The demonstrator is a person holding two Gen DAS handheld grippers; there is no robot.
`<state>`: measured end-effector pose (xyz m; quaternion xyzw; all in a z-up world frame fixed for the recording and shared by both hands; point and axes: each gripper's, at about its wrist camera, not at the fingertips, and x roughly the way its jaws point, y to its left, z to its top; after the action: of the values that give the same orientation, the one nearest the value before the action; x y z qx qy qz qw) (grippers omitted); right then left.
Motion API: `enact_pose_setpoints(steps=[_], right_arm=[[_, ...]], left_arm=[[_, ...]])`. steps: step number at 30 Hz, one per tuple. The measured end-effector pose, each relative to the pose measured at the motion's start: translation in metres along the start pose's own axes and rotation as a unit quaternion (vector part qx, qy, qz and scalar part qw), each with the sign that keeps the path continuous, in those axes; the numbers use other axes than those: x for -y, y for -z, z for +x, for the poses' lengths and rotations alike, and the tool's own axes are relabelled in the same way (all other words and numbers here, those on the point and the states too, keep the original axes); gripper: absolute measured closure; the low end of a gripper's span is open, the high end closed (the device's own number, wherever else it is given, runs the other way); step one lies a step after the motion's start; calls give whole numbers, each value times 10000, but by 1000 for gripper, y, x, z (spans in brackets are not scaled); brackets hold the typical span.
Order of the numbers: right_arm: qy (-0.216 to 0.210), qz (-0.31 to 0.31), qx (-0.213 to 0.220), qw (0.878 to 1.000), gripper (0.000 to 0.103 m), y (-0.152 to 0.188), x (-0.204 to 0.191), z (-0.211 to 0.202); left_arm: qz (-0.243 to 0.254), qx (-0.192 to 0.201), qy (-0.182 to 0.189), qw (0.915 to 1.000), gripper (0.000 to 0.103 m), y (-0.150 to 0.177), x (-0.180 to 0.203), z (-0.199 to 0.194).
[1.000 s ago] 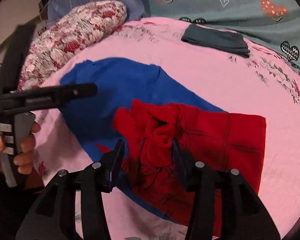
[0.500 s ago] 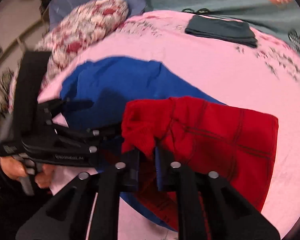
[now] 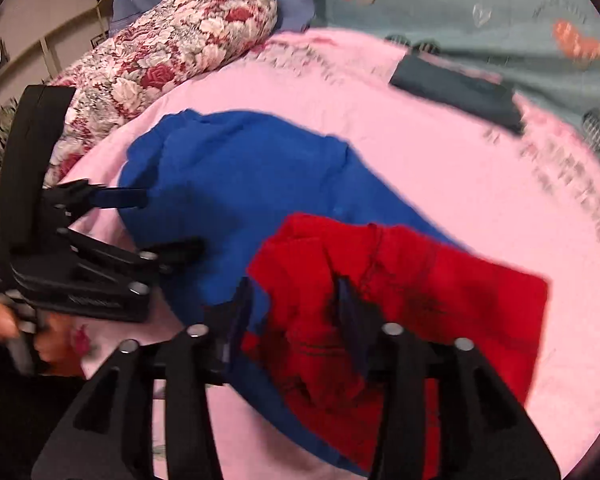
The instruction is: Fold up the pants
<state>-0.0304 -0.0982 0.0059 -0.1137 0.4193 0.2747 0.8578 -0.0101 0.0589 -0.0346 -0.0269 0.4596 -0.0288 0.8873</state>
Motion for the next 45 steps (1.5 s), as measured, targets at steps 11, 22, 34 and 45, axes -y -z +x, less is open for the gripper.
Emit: enact_pose_setpoints(steps=[11, 22, 34, 45], right_arm=[[272, 742, 82, 9968, 82, 1, 35, 8], [-617, 569, -277, 9961, 40, -17, 7, 52], [-92, 2155, 714, 9739, 70, 12, 128, -64], [275, 1361, 140, 9902, 72, 31, 94, -21]], left_arm=[[-117, 161, 184, 9996, 2, 4, -15, -14], [-150, 338, 263, 9990, 2, 5, -25, -24], [614, 500, 1471, 9860, 2, -51, 89, -24], [463, -348, 537, 9969, 2, -35, 86, 55]])
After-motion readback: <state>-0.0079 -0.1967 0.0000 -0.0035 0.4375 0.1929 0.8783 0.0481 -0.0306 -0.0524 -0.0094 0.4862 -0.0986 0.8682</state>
